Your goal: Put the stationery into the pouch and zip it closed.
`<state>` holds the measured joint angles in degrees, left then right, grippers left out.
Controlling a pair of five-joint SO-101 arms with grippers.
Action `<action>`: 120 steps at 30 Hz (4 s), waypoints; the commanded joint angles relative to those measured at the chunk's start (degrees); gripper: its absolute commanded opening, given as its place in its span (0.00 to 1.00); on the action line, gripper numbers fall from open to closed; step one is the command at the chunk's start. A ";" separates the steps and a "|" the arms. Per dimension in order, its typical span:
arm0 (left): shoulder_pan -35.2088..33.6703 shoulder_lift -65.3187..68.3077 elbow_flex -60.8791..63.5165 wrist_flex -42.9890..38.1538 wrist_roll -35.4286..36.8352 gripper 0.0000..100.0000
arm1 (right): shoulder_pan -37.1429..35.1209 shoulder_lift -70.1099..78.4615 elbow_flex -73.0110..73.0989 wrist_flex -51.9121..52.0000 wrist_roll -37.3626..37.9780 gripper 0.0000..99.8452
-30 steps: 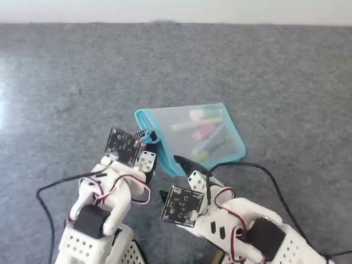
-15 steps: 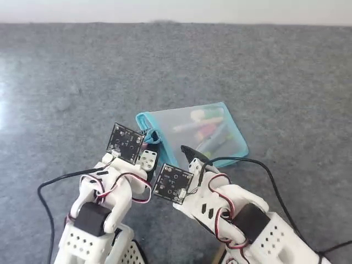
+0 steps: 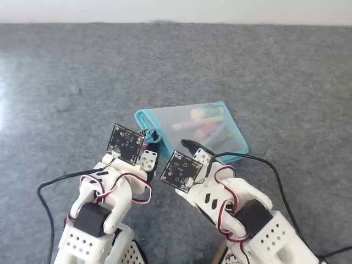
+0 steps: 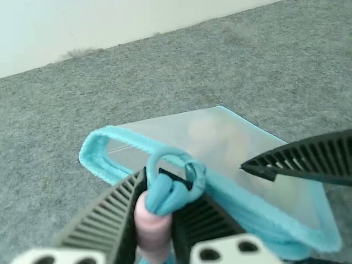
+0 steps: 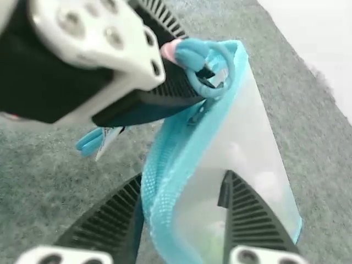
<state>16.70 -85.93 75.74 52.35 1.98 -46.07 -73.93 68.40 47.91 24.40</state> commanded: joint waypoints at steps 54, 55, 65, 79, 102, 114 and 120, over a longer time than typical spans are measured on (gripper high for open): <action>-13.71 -1.14 19.21 -20.22 -12.66 0.01 | 8.66 -14.46 -11.69 19.82 6.59 0.01; -13.71 -1.14 18.95 -19.43 -12.66 0.01 | 8.66 -14.46 -11.78 19.82 6.59 0.01; -11.08 -1.14 16.57 -16.18 -12.57 0.01 | -1.98 -13.67 -10.02 20.09 1.67 0.01; -5.19 -1.23 2.24 -1.85 -7.65 0.01 | -13.58 -1.71 2.90 8.57 0.79 0.21; 4.22 -1.23 -7.16 6.86 -4.13 0.01 | 3.91 -1.71 2.46 2.86 -2.73 0.19; 9.67 -1.49 -3.82 6.68 -4.48 0.01 | 20.44 -1.71 -5.36 -0.92 -2.90 0.01; 11.60 -1.49 -1.71 5.36 -5.63 0.01 | 21.41 -1.71 -12.31 4.53 -7.30 0.01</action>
<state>27.08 -86.64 73.98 59.03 -2.77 -25.93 -75.87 62.24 51.25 19.47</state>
